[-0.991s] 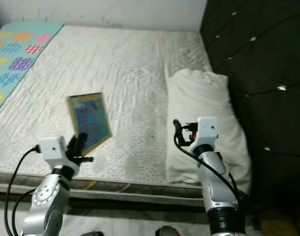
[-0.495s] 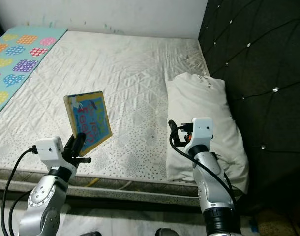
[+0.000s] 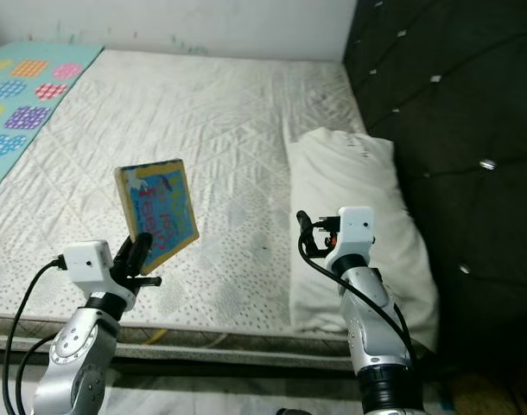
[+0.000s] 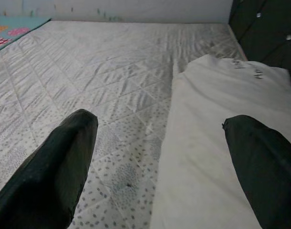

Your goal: Clean up the room

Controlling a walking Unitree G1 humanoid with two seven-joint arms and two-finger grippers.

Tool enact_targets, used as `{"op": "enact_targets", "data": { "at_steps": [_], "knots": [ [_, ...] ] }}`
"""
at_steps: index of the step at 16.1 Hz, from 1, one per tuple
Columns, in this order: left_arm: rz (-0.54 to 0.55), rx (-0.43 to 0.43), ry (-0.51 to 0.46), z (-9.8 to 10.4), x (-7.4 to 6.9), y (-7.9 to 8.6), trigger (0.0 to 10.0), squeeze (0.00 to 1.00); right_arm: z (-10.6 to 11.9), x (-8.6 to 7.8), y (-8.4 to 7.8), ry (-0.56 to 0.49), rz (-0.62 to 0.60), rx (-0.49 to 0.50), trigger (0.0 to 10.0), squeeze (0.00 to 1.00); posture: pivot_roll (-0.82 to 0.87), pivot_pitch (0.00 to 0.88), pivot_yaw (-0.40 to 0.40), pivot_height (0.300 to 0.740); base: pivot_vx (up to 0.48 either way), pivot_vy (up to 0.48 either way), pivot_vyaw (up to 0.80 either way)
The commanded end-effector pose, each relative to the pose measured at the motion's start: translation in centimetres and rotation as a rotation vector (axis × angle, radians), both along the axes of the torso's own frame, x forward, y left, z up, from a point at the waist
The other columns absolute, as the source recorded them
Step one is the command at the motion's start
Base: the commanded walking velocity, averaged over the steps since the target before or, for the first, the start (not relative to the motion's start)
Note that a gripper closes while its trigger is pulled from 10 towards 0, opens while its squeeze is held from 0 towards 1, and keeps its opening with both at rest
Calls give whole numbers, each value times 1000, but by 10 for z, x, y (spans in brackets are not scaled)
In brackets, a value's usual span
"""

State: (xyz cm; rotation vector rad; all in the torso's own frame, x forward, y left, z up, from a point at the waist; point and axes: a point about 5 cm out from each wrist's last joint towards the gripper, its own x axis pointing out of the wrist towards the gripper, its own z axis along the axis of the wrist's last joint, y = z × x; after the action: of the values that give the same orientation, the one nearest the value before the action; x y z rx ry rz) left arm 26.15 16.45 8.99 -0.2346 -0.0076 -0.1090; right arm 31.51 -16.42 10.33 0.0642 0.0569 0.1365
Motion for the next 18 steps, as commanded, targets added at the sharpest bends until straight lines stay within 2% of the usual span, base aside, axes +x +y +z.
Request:
{"op": "enact_targets", "data": {
  "at_steps": [1,8,18],
  "knots": [
    [-12,9,-57,11,2,0,10000,0,2,0,-2,-8,-6,-7,10000,0,-138,133,-16,740,281,0,0],
    [-13,11,-52,10,1,0,10000,0,1,-1,-3,-5,-9,-9,10000,0,-138,134,-14,740,281,0,0],
    [41,12,-6,5,1,4,10000,0,0,-1,-9,7,-12,-19,10000,0,-136,127,-21,740,0,0,-52]
  ]
}}
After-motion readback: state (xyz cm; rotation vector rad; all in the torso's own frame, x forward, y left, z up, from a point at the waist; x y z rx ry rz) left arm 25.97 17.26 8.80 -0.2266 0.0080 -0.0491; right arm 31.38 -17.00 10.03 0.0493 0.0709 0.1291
